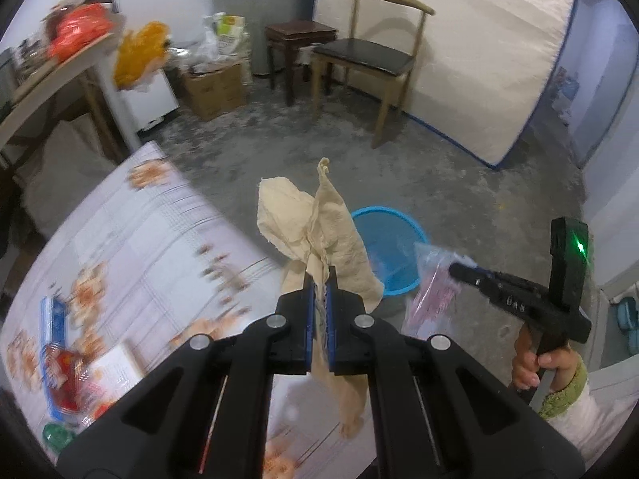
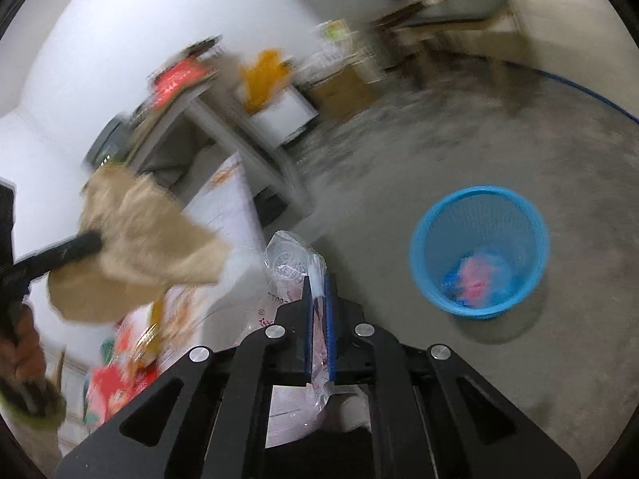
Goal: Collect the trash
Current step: 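Carry the tan paper and plastic bag over the wastebasket and open both grippers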
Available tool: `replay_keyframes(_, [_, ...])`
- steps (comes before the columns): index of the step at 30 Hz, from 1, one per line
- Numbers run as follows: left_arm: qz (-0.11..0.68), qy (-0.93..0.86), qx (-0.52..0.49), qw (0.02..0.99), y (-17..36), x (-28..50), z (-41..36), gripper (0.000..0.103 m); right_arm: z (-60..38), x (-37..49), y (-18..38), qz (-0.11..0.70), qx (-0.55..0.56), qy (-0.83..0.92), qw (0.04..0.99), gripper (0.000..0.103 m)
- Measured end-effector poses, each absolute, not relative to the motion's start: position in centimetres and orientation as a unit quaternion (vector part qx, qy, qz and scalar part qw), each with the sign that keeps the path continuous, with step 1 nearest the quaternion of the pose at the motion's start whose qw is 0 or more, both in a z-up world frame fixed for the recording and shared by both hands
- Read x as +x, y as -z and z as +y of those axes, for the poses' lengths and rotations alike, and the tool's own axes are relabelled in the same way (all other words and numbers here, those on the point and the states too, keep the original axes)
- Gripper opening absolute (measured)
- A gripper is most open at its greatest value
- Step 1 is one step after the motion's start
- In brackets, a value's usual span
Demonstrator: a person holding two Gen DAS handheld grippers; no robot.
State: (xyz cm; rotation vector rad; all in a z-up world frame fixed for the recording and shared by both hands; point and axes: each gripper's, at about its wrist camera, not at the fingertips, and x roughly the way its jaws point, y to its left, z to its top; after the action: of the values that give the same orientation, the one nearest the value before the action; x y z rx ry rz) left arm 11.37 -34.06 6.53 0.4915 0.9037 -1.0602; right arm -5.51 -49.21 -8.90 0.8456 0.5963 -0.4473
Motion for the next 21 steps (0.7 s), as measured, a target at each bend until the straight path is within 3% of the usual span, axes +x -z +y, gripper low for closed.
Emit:
replay_keyframes(16, [0.497, 0.469, 0.339, 0.647, 12.0, 8.4, -57.1, 0.005, -62.1, -5.0, 19.7, 0.351, 0.413, 0.381, 0.749, 0.007])
replay_keyframes(18, [0.504, 0.471, 0.33, 0.645, 13.0, 8.5, -58.5, 0.019, -63.7, -3.7, 21.2, 0.356, 0.418, 0.384, 0.742, 0.01])
replay_keyframes(19, [0.514, 0.471, 0.314, 0.645, 13.6, 8.8, -59.4, 0.036, -64.3, -3.0, 22.2, 0.36, 0.424, 0.38, 0.739, 0.014])
replay_keyframes(20, [0.519, 0.469, 0.303, 0.648, 13.9, 9.0, -59.7, 0.049, -64.6, -2.7, 23.1, 0.363, 0.431, 0.372, 0.738, 0.027])
replay_keyframes(21, [0.523, 0.469, 0.287, 0.651, 14.0, 9.2, -59.9, 0.05, -65.2, -2.2, 24.4, 0.365, 0.447, 0.357, 0.734, 0.034])
